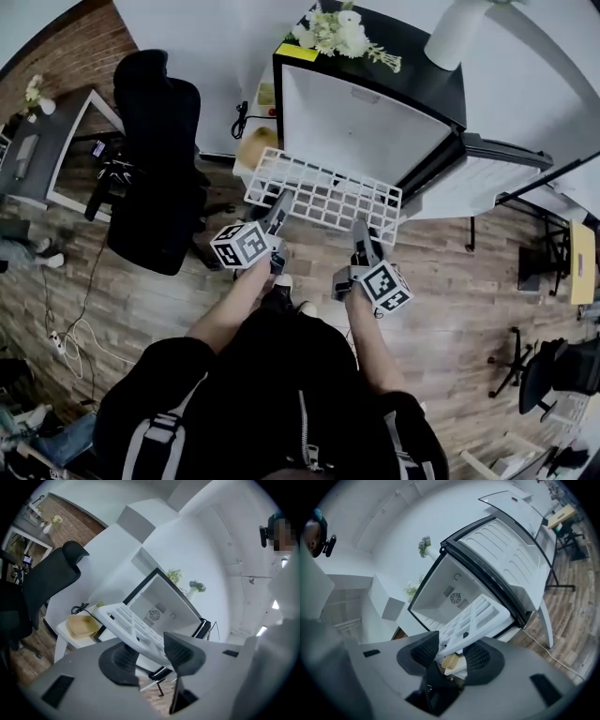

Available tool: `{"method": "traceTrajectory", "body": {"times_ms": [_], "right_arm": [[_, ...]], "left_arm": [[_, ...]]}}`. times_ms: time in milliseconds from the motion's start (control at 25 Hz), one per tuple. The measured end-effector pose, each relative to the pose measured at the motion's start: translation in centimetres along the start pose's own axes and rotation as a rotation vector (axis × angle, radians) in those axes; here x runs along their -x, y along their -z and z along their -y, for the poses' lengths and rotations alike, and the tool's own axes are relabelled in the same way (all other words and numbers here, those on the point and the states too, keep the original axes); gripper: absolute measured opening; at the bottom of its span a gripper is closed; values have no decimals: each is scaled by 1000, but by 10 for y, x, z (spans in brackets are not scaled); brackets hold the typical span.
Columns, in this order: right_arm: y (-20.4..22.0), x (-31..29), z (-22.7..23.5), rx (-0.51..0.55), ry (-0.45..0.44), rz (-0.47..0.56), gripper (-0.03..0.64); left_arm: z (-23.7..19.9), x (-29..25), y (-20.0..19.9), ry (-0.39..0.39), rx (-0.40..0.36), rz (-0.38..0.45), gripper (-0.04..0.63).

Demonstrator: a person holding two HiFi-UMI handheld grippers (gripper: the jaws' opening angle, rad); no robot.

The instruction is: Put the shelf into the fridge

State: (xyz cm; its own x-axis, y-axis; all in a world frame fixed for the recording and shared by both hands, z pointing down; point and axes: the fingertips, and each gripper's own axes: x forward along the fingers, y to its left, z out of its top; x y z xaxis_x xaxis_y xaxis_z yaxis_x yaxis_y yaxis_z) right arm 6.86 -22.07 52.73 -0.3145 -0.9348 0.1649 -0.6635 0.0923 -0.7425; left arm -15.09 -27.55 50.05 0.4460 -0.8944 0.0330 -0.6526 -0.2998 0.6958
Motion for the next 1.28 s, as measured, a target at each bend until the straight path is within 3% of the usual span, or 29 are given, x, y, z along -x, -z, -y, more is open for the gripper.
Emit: {"method": "traceTrajectory", "body": {"times_ms": [520,1280], "right_arm": [[-44,-42,-2,34,29,89,169],[-77,-71,4,67,9,78,164]], "left_arm": [[1,-71,-20,97,7,-35,181],[7,-112,-31,121,20,-23,183]]}}
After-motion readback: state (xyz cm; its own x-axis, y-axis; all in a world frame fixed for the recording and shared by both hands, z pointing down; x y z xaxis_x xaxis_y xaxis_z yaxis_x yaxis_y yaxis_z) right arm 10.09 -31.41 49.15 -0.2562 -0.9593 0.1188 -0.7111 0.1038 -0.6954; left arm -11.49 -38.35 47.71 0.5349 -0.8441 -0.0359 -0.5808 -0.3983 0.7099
